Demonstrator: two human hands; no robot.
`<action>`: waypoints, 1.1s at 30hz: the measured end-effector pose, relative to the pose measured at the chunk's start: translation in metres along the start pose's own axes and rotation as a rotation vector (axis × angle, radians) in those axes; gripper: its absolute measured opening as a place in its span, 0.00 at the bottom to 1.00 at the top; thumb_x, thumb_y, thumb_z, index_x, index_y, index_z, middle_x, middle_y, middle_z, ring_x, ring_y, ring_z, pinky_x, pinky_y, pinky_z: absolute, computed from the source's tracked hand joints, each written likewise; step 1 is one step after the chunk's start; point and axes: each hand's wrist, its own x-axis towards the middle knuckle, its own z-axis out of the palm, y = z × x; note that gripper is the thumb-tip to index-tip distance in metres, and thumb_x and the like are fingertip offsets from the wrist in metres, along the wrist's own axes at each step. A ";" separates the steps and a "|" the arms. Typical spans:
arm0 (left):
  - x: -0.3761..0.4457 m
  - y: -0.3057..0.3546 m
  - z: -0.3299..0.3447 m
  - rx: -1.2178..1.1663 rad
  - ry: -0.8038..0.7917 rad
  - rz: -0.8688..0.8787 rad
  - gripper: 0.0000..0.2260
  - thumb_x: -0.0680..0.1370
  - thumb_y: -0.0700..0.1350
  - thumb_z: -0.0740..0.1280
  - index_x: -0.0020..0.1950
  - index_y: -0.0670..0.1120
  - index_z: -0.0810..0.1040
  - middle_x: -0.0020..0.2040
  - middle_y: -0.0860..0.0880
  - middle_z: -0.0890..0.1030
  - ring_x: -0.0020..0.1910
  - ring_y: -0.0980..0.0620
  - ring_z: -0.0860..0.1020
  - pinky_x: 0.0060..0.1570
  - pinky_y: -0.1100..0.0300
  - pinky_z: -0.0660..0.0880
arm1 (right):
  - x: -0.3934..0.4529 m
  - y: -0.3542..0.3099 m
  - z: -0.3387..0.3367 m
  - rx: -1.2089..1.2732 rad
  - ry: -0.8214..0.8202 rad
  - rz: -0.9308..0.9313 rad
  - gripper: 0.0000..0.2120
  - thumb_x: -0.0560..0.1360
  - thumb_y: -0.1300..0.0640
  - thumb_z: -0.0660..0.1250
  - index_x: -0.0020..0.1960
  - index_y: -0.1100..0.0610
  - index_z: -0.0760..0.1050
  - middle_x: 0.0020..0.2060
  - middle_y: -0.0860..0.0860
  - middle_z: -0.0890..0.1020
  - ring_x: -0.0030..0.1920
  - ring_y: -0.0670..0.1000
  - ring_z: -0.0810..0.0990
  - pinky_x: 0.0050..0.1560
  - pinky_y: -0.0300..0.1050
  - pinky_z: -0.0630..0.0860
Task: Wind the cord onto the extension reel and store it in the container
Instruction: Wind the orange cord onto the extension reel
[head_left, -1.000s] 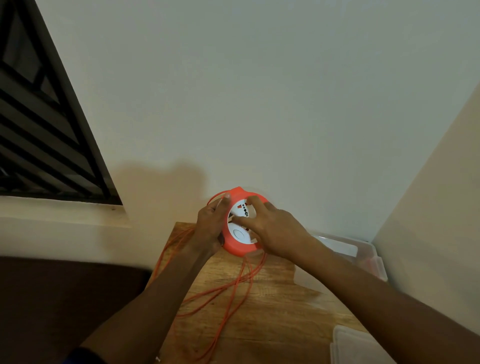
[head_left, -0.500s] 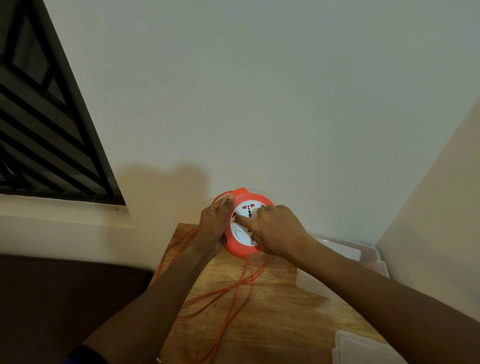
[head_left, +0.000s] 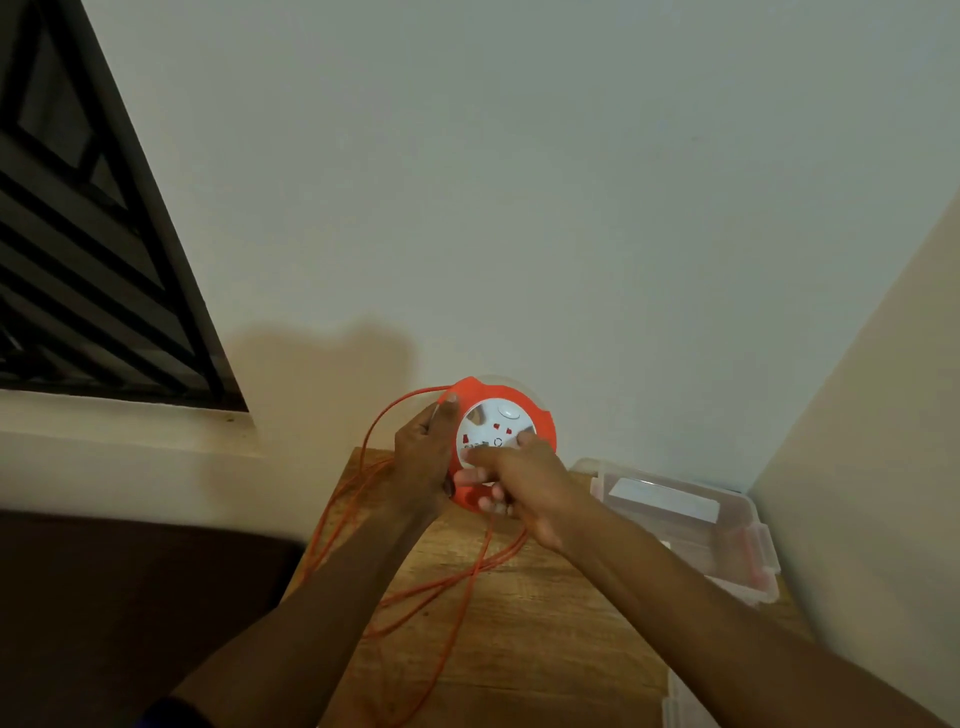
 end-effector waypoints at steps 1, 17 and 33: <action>0.001 0.000 0.000 -0.013 0.006 -0.016 0.13 0.83 0.53 0.66 0.50 0.46 0.86 0.42 0.48 0.89 0.39 0.52 0.88 0.32 0.62 0.82 | -0.001 0.002 0.002 -0.112 -0.013 -0.049 0.26 0.71 0.57 0.72 0.63 0.59 0.64 0.39 0.56 0.86 0.25 0.44 0.77 0.27 0.38 0.75; 0.003 0.015 -0.002 0.048 -0.196 -0.085 0.13 0.76 0.59 0.70 0.48 0.53 0.89 0.49 0.45 0.90 0.45 0.45 0.89 0.37 0.55 0.84 | 0.005 -0.022 -0.045 -1.925 -0.169 -0.938 0.23 0.76 0.55 0.69 0.69 0.42 0.71 0.77 0.56 0.58 0.65 0.60 0.72 0.53 0.56 0.80; 0.000 0.024 0.003 0.069 -0.178 -0.044 0.10 0.75 0.62 0.69 0.48 0.62 0.87 0.48 0.52 0.90 0.45 0.49 0.89 0.37 0.59 0.84 | 0.018 -0.010 -0.034 -1.789 0.231 -0.925 0.32 0.75 0.36 0.61 0.75 0.46 0.58 0.59 0.56 0.82 0.52 0.58 0.82 0.46 0.50 0.80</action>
